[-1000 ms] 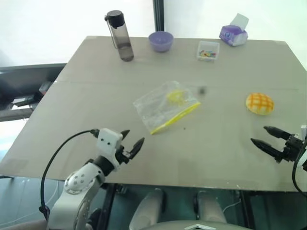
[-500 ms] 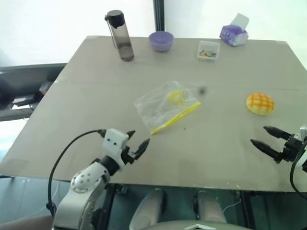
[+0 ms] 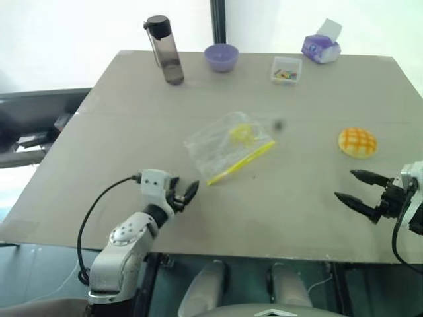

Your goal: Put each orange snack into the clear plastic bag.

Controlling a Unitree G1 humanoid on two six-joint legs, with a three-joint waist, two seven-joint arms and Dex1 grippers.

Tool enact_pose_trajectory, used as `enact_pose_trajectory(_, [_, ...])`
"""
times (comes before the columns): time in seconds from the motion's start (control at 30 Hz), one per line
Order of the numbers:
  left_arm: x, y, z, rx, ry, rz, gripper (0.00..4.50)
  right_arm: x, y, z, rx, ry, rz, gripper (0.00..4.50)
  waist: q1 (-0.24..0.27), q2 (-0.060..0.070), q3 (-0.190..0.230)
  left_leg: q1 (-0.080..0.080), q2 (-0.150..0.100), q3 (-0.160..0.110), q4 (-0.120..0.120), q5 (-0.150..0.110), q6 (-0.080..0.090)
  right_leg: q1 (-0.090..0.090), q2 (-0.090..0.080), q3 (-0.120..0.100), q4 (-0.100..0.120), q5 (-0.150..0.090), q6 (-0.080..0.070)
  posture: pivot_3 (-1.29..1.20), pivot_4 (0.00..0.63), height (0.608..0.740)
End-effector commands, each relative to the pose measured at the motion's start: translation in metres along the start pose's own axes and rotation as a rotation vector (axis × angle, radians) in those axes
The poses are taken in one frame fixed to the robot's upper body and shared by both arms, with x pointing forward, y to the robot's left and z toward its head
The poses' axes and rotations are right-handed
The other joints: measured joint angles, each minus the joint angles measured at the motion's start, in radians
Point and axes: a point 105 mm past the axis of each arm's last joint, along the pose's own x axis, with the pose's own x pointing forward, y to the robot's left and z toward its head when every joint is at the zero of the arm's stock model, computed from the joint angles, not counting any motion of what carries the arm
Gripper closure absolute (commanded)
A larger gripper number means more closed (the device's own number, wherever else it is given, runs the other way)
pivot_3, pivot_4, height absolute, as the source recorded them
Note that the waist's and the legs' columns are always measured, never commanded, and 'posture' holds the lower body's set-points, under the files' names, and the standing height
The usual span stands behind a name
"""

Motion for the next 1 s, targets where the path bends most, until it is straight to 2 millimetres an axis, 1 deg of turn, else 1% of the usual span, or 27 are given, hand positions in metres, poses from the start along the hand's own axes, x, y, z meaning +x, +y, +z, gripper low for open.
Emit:
enact_pose_trajectory(0.03, [0.014,-0.010,0.004,-0.248,0.034,-0.045,1.10,0.023,0.017,0.048,-0.174,-0.084,0.097,0.08,-0.001,0.001,0.000,0.000,0.000,0.000,0.001,0.000,0.000,0.000,0.000,0.000,0.001,0.000,0.000,0.00,0.150,0.739])
enact_pose_trajectory(0.17, [0.020,-0.014,-0.003,-0.294,0.112,-0.076,1.10,0.036,0.030,0.071,-0.221,-0.137,0.136,0.08,-0.001,0.000,0.000,0.000,0.000,-0.001,0.003,0.000,-0.001,0.000,0.001,-0.001,0.003,0.000,0.000,0.00,0.150,0.739])
enact_pose_trajectory(0.37, [0.040,-0.024,-0.008,-0.396,0.179,-0.111,1.10,0.050,0.043,0.100,-0.278,-0.202,0.179,0.08,0.007,0.000,-0.001,0.000,-0.003,-0.003,0.003,0.000,-0.001,0.001,-0.002,-0.002,0.003,0.000,0.001,0.00,0.150,0.739])
enact_pose_trajectory(0.47, [0.049,-0.028,-0.012,-0.394,0.212,-0.117,1.10,0.054,0.049,0.107,-0.288,-0.221,0.195,0.08,0.009,0.000,-0.001,0.001,-0.004,-0.004,0.004,0.000,-0.001,0.004,-0.002,-0.004,0.003,0.000,0.001,0.00,0.150,0.739])
enact_pose_trajectory(0.53, [0.060,-0.031,-0.018,-0.390,0.242,-0.125,1.10,0.058,0.051,0.109,-0.288,-0.238,0.197,0.08,0.011,0.000,-0.002,0.001,-0.004,-0.006,0.004,0.000,-0.001,0.005,-0.002,-0.006,0.002,0.000,0.001,0.00,0.150,0.739])
enact_pose_trajectory(0.6, [0.070,-0.036,-0.019,-0.389,0.259,-0.136,1.10,0.061,0.051,0.111,-0.292,-0.242,0.202,0.08,0.015,0.002,-0.003,0.001,-0.005,-0.007,0.004,0.001,-0.001,0.006,-0.003,-0.007,0.002,0.000,0.001,0.00,0.150,0.739])
enact_pose_trajectory(0.73, [0.081,-0.050,-0.020,-0.404,0.284,-0.192,1.10,0.066,0.054,0.116,-0.279,-0.262,0.216,0.08,0.021,0.003,-0.005,0.002,-0.006,-0.009,0.006,0.001,-0.001,0.008,-0.003,-0.009,0.002,0.000,0.001,0.00,0.150,0.739])
enact_pose_trajectory(0.77, [0.082,-0.051,-0.021,-0.402,0.289,-0.196,1.34,0.067,0.055,0.115,-0.276,-0.263,0.219,0.02,0.026,0.003,-0.005,0.002,-0.006,-0.010,0.006,0.001,-0.001,0.008,-0.004,-0.009,0.002,0.000,0.001,0.00,0.150,0.739])
enact_pose_trajectory(0.8, [0.083,-0.053,-0.022,-0.382,0.294,-0.204,1.50,0.068,0.057,0.114,-0.273,-0.263,0.221,0.00,0.028,0.003,-0.005,0.002,-0.006,-0.011,0.006,0.001,-0.001,0.008,-0.004,-0.010,0.002,0.000,0.001,0.00,0.150,0.739])
enact_pose_trajectory(0.83, [0.084,-0.056,-0.020,-0.388,0.288,-0.217,1.83,0.069,0.059,0.112,-0.273,-0.260,0.223,0.00,0.029,0.003,-0.005,0.002,-0.006,-0.012,0.006,0.001,-0.001,0.008,-0.004,-0.011,0.002,0.000,0.001,0.00,0.150,0.739])
enact_pose_trajectory(0.87, [0.084,-0.058,-0.018,-0.407,0.280,-0.225,2.22,0.069,0.059,0.110,-0.274,-0.256,0.224,0.00,0.029,0.003,-0.005,0.002,-0.006,-0.013,0.006,0.001,-0.001,0.008,-0.004,-0.012,0.002,0.000,0.001,0.00,0.150,0.739])
enact_pose_trajectory(0.93, [0.084,-0.059,-0.012,-0.428,0.264,-0.227,3.14,0.069,0.058,0.111,-0.276,-0.257,0.217,0.00,0.029,0.003,-0.005,0.001,-0.007,-0.014,0.006,0.001,-0.001,0.008,-0.005,-0.012,0.001,0.000,0.001,0.00,0.150,0.739])
enact_pose_trajectory(1.0, [0.082,-0.061,-0.010,-0.448,0.260,-0.231,4.19,0.070,0.058,0.111,-0.273,-0.260,0.213,0.00,0.029,0.002,-0.005,-0.001,-0.007,-0.014,0.006,0.001,-0.001,0.007,-0.005,-0.012,0.000,0.000,0.001,0.00,0.150,0.739])
